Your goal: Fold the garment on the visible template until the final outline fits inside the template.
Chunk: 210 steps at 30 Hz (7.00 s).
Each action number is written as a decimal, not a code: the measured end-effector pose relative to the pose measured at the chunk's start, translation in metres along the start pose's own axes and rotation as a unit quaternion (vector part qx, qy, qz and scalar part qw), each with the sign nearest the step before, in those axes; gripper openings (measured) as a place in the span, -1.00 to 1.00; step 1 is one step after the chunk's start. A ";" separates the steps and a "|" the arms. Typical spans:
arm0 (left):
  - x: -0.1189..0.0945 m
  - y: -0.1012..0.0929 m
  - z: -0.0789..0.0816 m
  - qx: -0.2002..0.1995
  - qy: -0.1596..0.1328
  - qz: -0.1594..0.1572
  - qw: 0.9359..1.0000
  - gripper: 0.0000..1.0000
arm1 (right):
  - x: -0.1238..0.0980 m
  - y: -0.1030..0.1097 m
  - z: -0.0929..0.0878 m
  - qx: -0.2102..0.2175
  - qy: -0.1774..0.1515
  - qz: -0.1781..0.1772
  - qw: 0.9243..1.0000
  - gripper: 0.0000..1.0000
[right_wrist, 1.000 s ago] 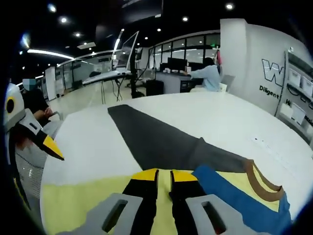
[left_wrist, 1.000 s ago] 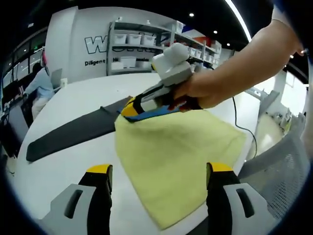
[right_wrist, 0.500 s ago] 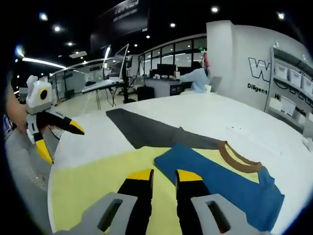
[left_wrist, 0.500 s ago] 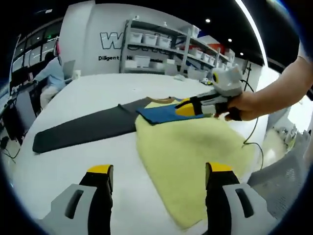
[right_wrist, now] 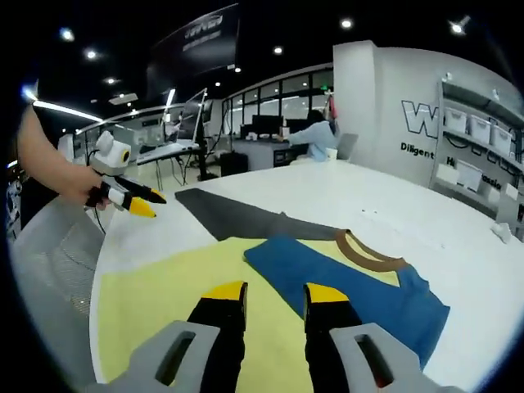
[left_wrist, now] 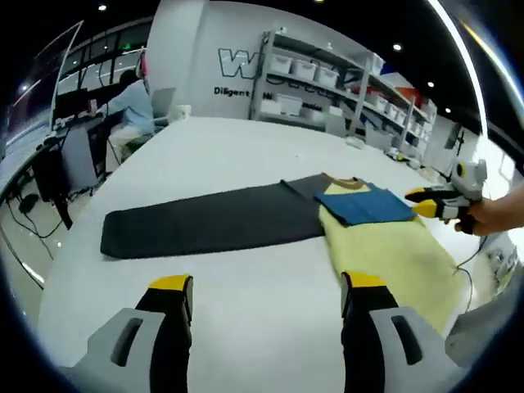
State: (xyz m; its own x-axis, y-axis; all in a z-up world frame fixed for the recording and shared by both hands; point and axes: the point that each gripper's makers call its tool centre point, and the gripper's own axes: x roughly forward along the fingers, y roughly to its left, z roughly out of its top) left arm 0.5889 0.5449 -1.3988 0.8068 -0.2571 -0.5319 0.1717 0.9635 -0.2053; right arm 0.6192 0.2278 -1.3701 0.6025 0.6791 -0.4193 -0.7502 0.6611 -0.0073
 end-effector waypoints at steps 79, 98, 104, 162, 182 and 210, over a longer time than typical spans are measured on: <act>0.051 -0.120 0.226 -0.119 -0.171 -0.146 0.967 -0.98 | -0.130 -0.023 0.008 0.047 -0.079 -0.076 0.993 -0.18; 0.088 -0.250 0.200 -0.054 -0.114 -0.271 0.954 -0.98 | -0.154 -0.017 -0.004 0.056 -0.085 -0.080 0.992 0.00; 0.108 -0.285 0.179 -0.041 -0.088 -0.293 0.951 -0.98 | -0.161 -0.017 -0.008 0.058 -0.082 -0.084 0.991 0.01; 0.159 -0.395 0.036 0.100 0.071 -0.336 0.934 -0.88 | -0.170 -0.012 -0.030 0.076 -0.049 -0.078 0.993 0.05; 0.030 -0.271 -0.023 0.200 0.094 -0.348 0.911 -0.63 | -0.158 0.019 -0.050 0.018 -0.018 -0.001 1.000 0.05; -0.073 -0.168 -0.130 0.419 0.204 -0.335 0.819 -0.55 | -0.184 0.080 -0.136 -0.091 0.110 0.125 0.982 -0.29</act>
State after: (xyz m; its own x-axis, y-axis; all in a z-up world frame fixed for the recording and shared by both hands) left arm 0.4279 0.3922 -1.4328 0.1453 -0.5882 -0.7956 0.9642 0.2645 -0.0194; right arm 0.4106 0.1122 -1.4173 0.3353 0.7145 -0.6141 -0.9154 0.4012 -0.0330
